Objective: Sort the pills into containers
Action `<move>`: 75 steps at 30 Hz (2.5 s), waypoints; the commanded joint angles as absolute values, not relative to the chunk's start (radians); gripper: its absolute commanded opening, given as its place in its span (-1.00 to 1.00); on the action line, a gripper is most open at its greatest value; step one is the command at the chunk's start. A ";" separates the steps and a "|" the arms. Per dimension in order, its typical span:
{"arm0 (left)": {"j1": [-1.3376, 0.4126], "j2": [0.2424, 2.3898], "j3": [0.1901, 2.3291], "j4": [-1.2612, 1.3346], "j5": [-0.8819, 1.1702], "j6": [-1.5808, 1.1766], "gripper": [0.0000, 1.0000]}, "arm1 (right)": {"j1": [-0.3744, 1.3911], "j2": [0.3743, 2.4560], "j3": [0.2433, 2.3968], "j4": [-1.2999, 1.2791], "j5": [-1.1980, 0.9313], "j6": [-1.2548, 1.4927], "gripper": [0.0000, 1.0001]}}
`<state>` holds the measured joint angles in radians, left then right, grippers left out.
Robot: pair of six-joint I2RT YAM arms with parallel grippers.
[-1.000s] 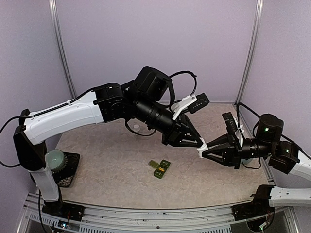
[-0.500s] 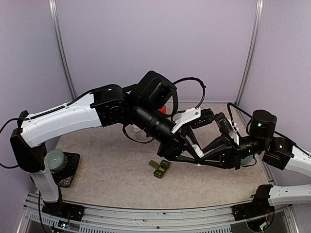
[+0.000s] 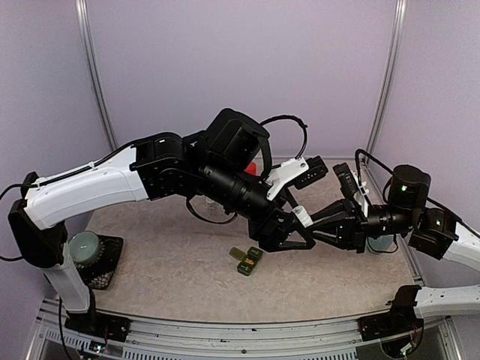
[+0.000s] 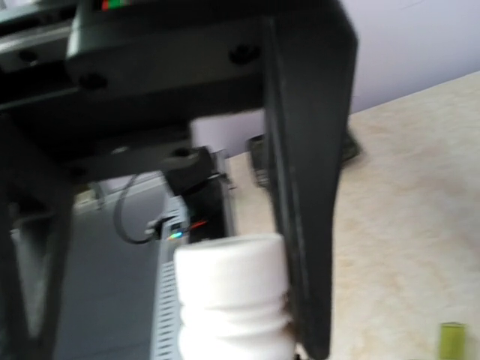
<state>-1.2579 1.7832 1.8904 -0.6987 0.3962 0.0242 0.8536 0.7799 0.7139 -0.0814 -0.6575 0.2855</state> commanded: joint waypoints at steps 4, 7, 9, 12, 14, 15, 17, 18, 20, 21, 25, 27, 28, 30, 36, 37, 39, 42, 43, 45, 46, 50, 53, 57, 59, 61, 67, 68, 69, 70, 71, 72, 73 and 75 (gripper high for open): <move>-1.231 1.761 1.900 -0.779 0.288 -0.215 0.62 | 0.846 0.794 0.774 -0.185 -0.482 0.169 -0.72; -1.193 1.752 1.901 -0.780 0.273 -0.280 0.63 | 0.847 0.800 0.774 -0.206 -0.457 0.139 -0.72; -1.169 1.741 1.899 -0.773 0.263 -0.323 0.63 | 0.846 0.806 0.776 -0.222 -0.436 0.121 -0.73; -1.128 1.736 1.897 -0.770 0.284 -0.376 0.61 | 0.846 0.816 0.779 -0.247 -0.397 0.085 -0.74; -1.105 1.749 1.892 -0.773 0.306 -0.409 0.56 | 0.847 0.820 0.781 -0.260 -0.372 0.066 -0.74; -1.099 1.758 1.889 -0.776 0.322 -0.416 0.55 | 0.847 0.820 0.781 -0.263 -0.366 0.059 -0.74; -1.089 1.775 1.885 -0.778 0.346 -0.426 0.51 | 0.847 0.823 0.783 -0.271 -0.356 0.048 -0.75; -1.086 1.781 1.885 -0.772 0.361 -0.430 0.49 | 0.847 0.824 0.784 -0.273 -0.351 0.043 -0.75; -1.083 1.792 1.891 -0.761 0.394 -0.441 0.48 | 0.846 0.828 0.785 -0.281 -0.345 0.038 -0.75; -1.083 1.797 1.895 -0.755 0.409 -0.444 0.48 | 0.847 0.828 0.785 -0.281 -0.344 0.036 -0.75; -1.084 1.814 1.894 -0.727 0.465 -0.461 0.47 | 0.846 0.827 0.784 -0.279 -0.341 0.031 -0.75; -1.087 1.826 1.900 -0.722 0.473 -0.464 0.47 | 0.847 0.826 0.784 -0.282 -0.341 0.028 -0.75; -1.088 1.833 1.904 -0.721 0.476 -0.466 0.47 | 0.847 0.827 0.784 -0.281 -0.342 0.028 -0.76; -1.087 1.843 1.911 -0.720 0.476 -0.472 0.46 | 0.848 0.828 0.784 -0.281 -0.343 0.028 -0.76; -1.085 1.875 1.936 -0.722 0.487 -0.484 0.32 | 0.849 0.829 0.788 -0.285 -0.347 0.020 -0.76; -1.084 1.875 1.939 -0.720 0.486 -0.485 0.31 | 0.850 0.829 0.788 -0.285 -0.347 0.019 -0.76; -1.082 1.876 1.943 -0.714 0.487 -0.491 0.30 | 0.849 0.830 0.787 -0.285 -0.347 0.018 -0.76; -1.078 1.881 1.949 -0.711 0.496 -0.497 0.24 | 0.850 0.829 0.784 -0.287 -0.348 0.017 -0.76; -1.078 1.884 1.950 -0.709 0.501 -0.498 0.20 | 0.852 0.829 0.783 -0.287 -0.348 0.017 -0.76; -1.076 1.888 1.953 -0.706 0.510 -0.503 0.11 | 0.852 0.829 0.782 -0.288 -0.348 0.014 -0.76; -1.075 1.891 1.954 -0.704 0.517 -0.505 0.10 | 0.853 0.829 0.782 -0.288 -0.348 0.013 -0.76; -1.077 1.905 1.974 -0.713 0.531 -0.506 0.03 | 0.854 0.830 0.782 -0.288 -0.346 0.012 -0.76; -1.077 1.910 1.979 -0.712 0.540 -0.510 0.00 | 0.856 0.831 0.782 -0.289 -0.344 0.011 -0.76; -1.078 1.920 1.986 -0.715 0.551 -0.510 -0.08 | 0.855 0.831 0.782 -0.289 -0.343 0.009 -0.76; -1.078 1.921 1.987 -0.715 0.549 -0.511 -0.12 | 0.856 0.832 0.782 -0.288 -0.342 0.009 -0.76; -1.078 1.921 1.988 -0.715 0.548 -0.511 -0.20 | 0.855 0.832 0.782 -0.288 -0.342 0.009 -0.76; -1.078 1.926 1.997 -0.727 0.538 -0.502 -0.41 | 0.857 0.835 0.785 -0.290 -0.344 0.006 -0.76; -1.078 1.927 2.003 -0.736 0.537 -0.496 -0.46 | 0.857 0.836 0.785 -0.293 -0.346 0.006 -0.76; -1.078 1.934 2.010 -0.744 0.538 -0.490 -0.51 | 0.857 0.837 0.785 -0.294 -0.350 0.005 -0.76; -1.080 1.940 2.019 -0.756 0.539 -0.480 -0.55 | 0.857 0.837 0.787 -0.296 -0.355 0.005 -0.76; -1.084 1.947 2.032 -0.770 0.545 -0.460 -0.57 | 0.857 0.837 0.788 -0.297 -0.364 0.005 -0.76; -1.087 1.956 2.046 -0.787 0.554 -0.443 -0.57 | 0.856 0.836 0.790 -0.298 -0.376 0.005 -0.76; -1.091 1.967 2.060 -0.805 0.565 -0.424 -0.59 | 0.857 0.835 0.792 -0.298 -0.388 0.005 -0.76; -1.098 1.977 2.069 -0.817 0.593 -0.392 -0.59 | 0.857 0.831 0.795 -0.293 -0.434 0.005 -0.76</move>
